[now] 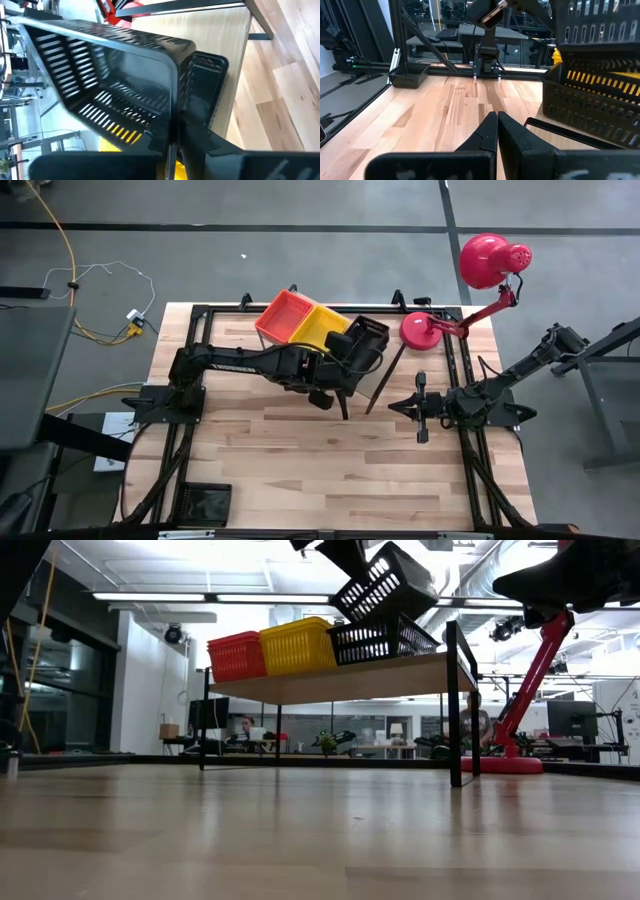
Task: Stack baskets on shelf by color
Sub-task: Stack the top black bin on top of the black bin on the shelf, then stack the black bin on top of the black bin on the shelf
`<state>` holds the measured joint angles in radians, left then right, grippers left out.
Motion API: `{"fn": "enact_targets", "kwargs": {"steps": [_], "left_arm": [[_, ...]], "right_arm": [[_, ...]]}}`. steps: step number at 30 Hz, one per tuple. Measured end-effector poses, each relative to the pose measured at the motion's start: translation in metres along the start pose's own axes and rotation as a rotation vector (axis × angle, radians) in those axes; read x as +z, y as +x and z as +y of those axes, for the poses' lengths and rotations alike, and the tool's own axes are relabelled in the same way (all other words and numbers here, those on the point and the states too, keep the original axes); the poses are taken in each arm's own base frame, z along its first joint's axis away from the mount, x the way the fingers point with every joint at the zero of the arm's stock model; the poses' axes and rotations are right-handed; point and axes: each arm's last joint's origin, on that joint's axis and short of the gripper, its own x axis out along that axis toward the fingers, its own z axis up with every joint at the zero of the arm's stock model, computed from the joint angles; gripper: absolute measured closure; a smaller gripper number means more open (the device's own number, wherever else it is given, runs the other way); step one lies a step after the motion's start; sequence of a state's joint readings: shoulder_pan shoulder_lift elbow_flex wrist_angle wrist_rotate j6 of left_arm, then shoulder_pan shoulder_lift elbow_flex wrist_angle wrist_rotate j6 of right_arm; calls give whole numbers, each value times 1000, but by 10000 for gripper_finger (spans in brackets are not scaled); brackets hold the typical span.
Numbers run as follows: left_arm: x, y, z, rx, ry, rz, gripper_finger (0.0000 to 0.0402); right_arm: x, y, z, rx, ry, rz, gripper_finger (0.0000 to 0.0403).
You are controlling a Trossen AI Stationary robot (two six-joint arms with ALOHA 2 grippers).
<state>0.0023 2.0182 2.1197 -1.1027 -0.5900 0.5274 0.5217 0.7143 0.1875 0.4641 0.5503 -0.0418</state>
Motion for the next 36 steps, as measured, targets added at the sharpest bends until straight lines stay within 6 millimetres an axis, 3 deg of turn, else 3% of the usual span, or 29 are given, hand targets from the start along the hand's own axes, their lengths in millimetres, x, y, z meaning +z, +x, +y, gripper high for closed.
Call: {"fn": "enact_targets", "kwargs": {"steps": [16, 23, 29, 36], "left_arm": [[-2, 1, 3, 58, 13, 37, 278], [0, -4, 0, 166, 16, 90, 257], [-5, -30, -8, 134, -52, 77, 274], [-23, -86, -14, -143, -307, -31, 316]], "right_arm": [[0, 0, 0, 0, -3, 4, 402], [0, 0, 0, 0, -3, 4, 402], [-1, 0, 0, 0, -3, 5, 402], [-1, 0, 0, 0, -4, 7, 402]]}}
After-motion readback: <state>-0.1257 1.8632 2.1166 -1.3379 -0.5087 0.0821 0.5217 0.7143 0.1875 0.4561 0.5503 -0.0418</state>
